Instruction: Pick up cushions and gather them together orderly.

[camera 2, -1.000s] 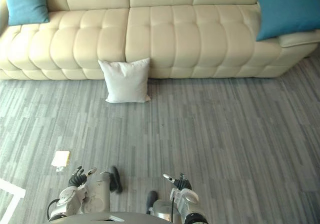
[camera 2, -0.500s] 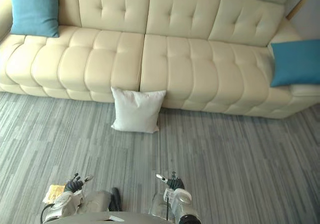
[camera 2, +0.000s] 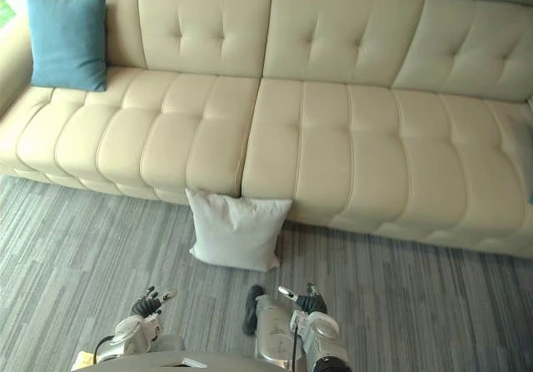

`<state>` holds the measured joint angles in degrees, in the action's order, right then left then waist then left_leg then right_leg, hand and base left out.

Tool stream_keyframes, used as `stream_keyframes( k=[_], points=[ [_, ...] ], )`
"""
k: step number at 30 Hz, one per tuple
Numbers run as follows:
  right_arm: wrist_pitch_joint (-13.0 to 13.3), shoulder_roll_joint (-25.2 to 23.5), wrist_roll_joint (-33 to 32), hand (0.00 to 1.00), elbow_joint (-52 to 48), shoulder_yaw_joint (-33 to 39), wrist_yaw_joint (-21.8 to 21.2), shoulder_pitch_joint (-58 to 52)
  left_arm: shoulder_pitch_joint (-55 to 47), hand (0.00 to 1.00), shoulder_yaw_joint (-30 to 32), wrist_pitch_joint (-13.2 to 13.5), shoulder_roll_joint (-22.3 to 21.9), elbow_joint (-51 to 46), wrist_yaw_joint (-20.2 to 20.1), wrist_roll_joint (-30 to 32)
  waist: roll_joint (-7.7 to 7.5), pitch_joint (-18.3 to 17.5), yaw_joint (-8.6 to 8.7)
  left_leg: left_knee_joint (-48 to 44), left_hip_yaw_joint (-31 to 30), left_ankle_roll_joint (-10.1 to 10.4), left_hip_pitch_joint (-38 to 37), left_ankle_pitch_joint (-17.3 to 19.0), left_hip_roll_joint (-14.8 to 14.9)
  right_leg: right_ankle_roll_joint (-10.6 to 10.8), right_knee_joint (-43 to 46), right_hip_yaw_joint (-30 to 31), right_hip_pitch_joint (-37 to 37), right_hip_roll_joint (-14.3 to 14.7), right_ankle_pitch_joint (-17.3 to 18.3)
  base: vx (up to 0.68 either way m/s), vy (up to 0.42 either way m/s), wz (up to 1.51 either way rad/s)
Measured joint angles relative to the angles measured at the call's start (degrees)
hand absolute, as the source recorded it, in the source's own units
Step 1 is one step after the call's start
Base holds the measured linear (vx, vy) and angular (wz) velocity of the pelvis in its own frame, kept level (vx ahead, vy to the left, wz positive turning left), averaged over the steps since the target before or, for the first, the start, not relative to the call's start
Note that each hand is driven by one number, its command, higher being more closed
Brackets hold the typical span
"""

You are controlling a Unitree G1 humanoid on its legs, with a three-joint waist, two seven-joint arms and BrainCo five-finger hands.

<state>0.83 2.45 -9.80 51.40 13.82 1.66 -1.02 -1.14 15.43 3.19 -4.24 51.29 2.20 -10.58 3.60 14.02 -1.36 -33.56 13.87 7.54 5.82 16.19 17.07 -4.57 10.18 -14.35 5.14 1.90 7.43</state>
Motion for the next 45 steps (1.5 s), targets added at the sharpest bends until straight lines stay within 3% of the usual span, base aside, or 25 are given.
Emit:
stream_keyframes(
  k=[1,2,3,6,8,11,20,22,25,26,30,37,41,45],
  points=[
    [0.0,0.0,0.0,0.00,0.0,0.0,0.0,0.0,0.0,0.00,0.0,0.0,0.0,0.0,0.0,0.0,-0.04,0.0,-0.02,1.2,0.0,-0.2,0.0,-0.3,-0.2,0.3,0.0,0.0,0.2,-0.1,0.0,0.21,0.170,-0.27],
    [0.1,0.1,0.0,0.00,-0.1,0.0,0.1,-0.3,-0.1,0.00,-0.2,0.0,-0.1,0.4,0.0,0.0,0.11,-0.1,0.06,7.5,0.2,-1.6,-0.2,-4.6,-1.0,1.6,-0.3,0.3,0.9,-0.3,0.1,0.12,0.127,-0.12],
    [0.2,0.3,0.0,0.00,-0.4,0.3,0.1,-0.7,-0.1,0.00,-0.4,0.0,-0.2,1.2,0.0,0.0,1.25,-1.0,0.13,11.6,0.1,-1.4,-0.4,-8.0,-1.3,2.9,-0.8,0.8,1.3,0.0,0.4,0.19,0.192,-0.19],
    [0.3,-2.2,0.0,0.00,1.1,0.4,0.1,-0.7,-0.5,0.00,-1.1,-0.2,3.2,3.6,0.0,0.2,-3.88,-3.4,0.38,20.1,2.3,-1.3,-4.7,-10.1,-6.2,5.7,-2.2,2.7,1.0,-4.1,-0.3,0.18,0.186,-0.10],
    [0.2,-2.5,0.0,0.00,1.4,0.5,0.1,-0.8,-0.8,0.00,-1.1,-0.3,4.0,3.9,0.1,0.2,-4.62,-3.9,0.16,20.6,3.0,-1.3,-5.2,-10.1,-6.6,6.1,-2.3,3.0,1.1,-4.6,-0.8,0.09,0.127,-0.12],
    [0.2,-2.8,0.0,0.00,1.5,0.6,0.1,-1.0,-1.9,0.00,-1.0,-0.3,4.7,4.6,0.1,0.2,-4.80,-4.1,-0.02,23.6,4.2,-1.6,-8.7,-10.3,-7.2,6.6,-3.7,4.5,2.9,-4.8,-2.4,0.04,0.081,-0.19],
    [0.3,-1.9,0.8,0.00,1.1,-2.8,0.3,-0.4,-2.6,0.00,-3.1,-0.2,6.0,5.6,0.3,0.2,-4.90,-3.8,-0.21,34.7,5.9,-2.3,-11.9,-16.6,-10.1,6.9,-5.3,6.8,0.5,-5.3,-3.8,-0.07,0.008,-0.12],
    [0.4,-1.9,1.2,0.00,0.1,-4.6,0.9,1.6,-0.7,0.00,-3.1,-0.2,6.2,5.0,1.4,-0.1,-5.24,-2.6,-0.30,29.2,6.3,-2.7,-5.6,-14.9,-9.4,7.0,-4.4,7.9,-4.0,-5.6,-3.8,-0.22,-0.027,-0.23],
    [0.6,-0.8,1.2,0.00,-4.3,-8.3,3.2,7.6,3.8,0.00,-3.1,0.3,5.4,0.8,4.4,-3.8,-2.54,1.9,-0.33,9.9,5.6,-3.5,12.4,-8.0,-3.2,7.1,1.8,9.4,-17.3,-3.0,-3.9,-0.43,-0.014,-0.40],
    [0.5,-0.5,1.2,0.00,-5.5,-9.3,3.8,9.1,4.9,0.00,-3.0,0.3,5.5,0.5,5.1,-4.7,-2.37,3.3,-0.42,7.3,5.6,-4.1,15.2,-7.1,-2.1,7.0,3.9,10.1,-20.2,-2.5,-3.2,-0.38,0.082,-0.51],
    [0.6,0.2,1.2,0.00,-11.0,-9.4,6.2,14.4,9.5,0.00,-3.2,0.5,6.3,-2.7,7.6,-6.2,-3.23,7.7,-0.54,1.1,6.8,-5.7,23.7,-6.0,-0.3,7.0,11.2,12.2,-30.9,-2.4,-3.0,-0.23,0.096,-0.31],
    [1.5,3.0,1.2,0.00,-14.8,-8.0,10.2,26.5,20.4,0.00,0.8,1.7,11.5,-5.8,9.1,-7.1,-3.32,11.4,-0.64,-6.6,6.5,-7.1,41.6,-5.2,1.1,6.9,20.8,13.4,-50.2,-2.8,-2.8,-0.09,0.049,-0.13],
    [1.8,6.6,0.1,0.00,-18.5,-5.5,12.9,35.2,29.5,0.00,3.7,2.6,14.6,-9.5,10.2,-10.7,-3.16,15.7,-0.83,-13.8,3.8,-8.6,54.0,-5.2,1.3,7.2,32.0,12.1,-62.8,-4.3,0.4,-0.03,0.015,0.21],
    [2.9,10.5,-1.2,0.00,-19.4,-4.2,14.0,42.1,34.8,0.00,2.6,3.3,16.0,-14.3,10.6,-11.9,-3.32,17.1,-1.21,-18.5,2.2,-8.8,63.2,-5.1,0.8,7.0,40.1,11.6,-72.6,-5.9,3.2,-0.02,-0.023,0.24]
  ],
)
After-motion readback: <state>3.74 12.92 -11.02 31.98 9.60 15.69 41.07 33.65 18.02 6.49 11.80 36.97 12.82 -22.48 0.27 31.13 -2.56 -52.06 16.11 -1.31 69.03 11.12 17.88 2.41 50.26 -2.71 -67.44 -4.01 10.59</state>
